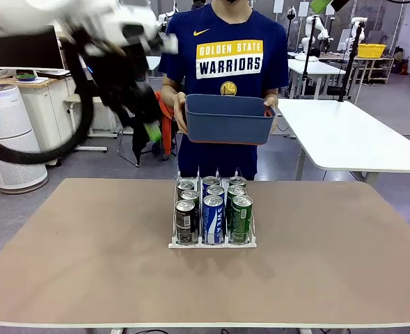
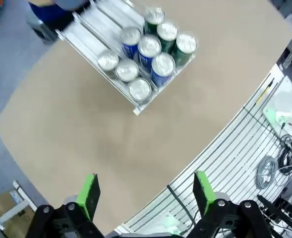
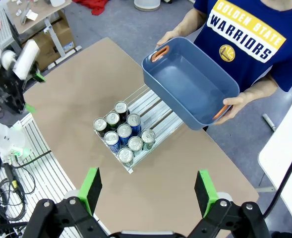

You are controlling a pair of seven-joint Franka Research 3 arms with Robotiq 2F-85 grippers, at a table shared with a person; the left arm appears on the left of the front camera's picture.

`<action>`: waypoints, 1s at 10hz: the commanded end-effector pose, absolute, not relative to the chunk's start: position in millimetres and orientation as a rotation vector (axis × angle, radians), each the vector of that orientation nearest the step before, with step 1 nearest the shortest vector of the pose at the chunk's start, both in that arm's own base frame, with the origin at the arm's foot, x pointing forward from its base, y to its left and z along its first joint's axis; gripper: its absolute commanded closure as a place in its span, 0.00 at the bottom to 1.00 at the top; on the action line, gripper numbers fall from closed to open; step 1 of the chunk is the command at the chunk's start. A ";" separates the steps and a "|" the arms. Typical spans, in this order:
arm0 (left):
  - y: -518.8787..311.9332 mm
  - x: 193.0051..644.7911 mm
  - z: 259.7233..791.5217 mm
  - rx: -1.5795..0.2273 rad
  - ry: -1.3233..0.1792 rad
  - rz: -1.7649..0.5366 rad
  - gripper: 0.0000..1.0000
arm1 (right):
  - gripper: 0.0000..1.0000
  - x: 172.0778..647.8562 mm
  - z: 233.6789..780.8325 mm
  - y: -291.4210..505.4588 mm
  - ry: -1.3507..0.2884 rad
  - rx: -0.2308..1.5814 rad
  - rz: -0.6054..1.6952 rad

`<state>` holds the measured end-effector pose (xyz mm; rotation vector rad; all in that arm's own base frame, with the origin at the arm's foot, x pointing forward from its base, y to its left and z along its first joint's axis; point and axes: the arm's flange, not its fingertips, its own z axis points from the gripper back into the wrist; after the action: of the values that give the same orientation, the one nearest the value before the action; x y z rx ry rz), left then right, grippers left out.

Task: Fill the beverage cans into the dispenser.
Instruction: Place the picked Ionic drink in the line of the Automatic Can Dispenser with the same cans.

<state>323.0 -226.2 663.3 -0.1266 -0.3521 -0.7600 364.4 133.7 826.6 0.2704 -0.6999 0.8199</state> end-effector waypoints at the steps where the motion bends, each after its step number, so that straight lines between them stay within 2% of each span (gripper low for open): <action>1: -205.8 312.5 702.9 -0.156 -0.432 -0.746 0.00 | 0.00 363.9 825.4 134.1 -0.700 0.270 0.820; 2: -193.6 306.4 727.5 -0.110 -0.431 -0.738 0.00 | 0.00 363.9 825.4 134.1 -0.700 0.270 0.820; 4: -177.7 293.1 762.1 -0.031 -0.534 -0.696 0.00 | 0.00 363.9 825.4 134.1 -0.700 0.270 0.820; 5: -187.2 297.1 744.2 -0.121 -0.477 -0.719 0.00 | 0.00 363.9 825.4 134.1 -0.700 0.270 0.820; 10: -188.7 298.3 747.4 -0.102 -0.475 -0.714 0.00 | 0.00 363.9 825.4 134.1 -0.700 0.270 0.820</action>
<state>298.8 -189.2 746.7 -0.1019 -0.4728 -0.7140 364.4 133.7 826.5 0.2704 -0.6997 0.8199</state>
